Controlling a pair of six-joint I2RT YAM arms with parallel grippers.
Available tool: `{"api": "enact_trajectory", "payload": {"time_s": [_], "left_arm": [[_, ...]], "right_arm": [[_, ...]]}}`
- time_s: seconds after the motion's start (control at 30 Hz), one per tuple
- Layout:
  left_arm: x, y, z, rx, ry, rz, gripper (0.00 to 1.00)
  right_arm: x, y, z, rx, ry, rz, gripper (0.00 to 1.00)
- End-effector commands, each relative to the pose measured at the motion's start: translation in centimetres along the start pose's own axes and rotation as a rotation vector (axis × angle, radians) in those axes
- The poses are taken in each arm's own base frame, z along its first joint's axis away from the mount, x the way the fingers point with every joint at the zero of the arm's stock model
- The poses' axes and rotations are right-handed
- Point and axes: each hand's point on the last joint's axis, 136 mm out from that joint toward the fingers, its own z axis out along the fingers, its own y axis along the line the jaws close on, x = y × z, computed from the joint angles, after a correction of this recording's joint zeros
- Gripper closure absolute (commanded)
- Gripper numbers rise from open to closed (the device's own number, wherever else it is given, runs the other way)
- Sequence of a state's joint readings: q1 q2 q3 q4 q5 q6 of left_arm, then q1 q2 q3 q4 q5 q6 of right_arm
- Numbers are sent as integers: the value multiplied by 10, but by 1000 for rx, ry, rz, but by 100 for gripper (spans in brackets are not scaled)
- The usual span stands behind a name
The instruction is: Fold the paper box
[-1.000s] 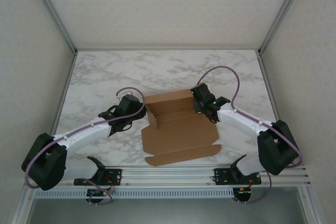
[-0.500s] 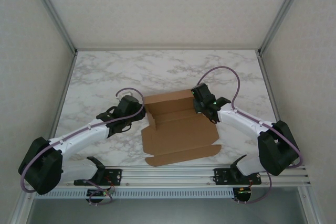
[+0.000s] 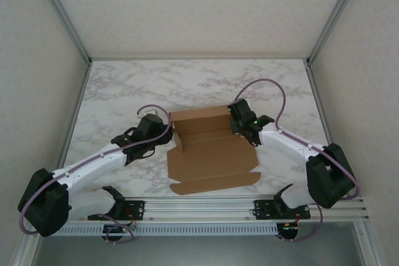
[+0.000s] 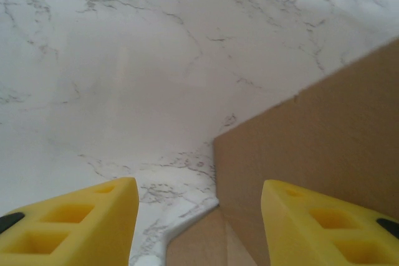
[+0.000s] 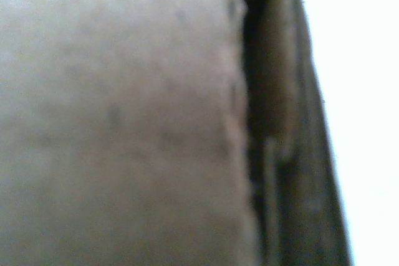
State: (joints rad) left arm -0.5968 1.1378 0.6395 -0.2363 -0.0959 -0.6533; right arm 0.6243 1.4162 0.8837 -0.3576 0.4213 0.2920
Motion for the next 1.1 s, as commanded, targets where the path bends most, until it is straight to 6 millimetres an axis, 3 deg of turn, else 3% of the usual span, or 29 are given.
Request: {"api": "enact_trajectory", "payload": {"time_s": [0.0,0.17,0.5,0.7,1.07], "left_arm": [[9,-9,-8,55,28,27,46],[17,-23,-1,71,53,80,44],[1,-37,16,36,10,129,34],[-8,-50,22,58,-10,142,35],[-33,-36,38,-77,-148,202,37]], "right_arm": [[-5,-2,-2,-5,-24,25,100],[-4,2,-1,-23,-19,31,100],[-1,3,-4,-44,-16,24,100],[-1,4,-5,-50,-19,23,100],[-1,8,-5,-74,-15,15,100]]}}
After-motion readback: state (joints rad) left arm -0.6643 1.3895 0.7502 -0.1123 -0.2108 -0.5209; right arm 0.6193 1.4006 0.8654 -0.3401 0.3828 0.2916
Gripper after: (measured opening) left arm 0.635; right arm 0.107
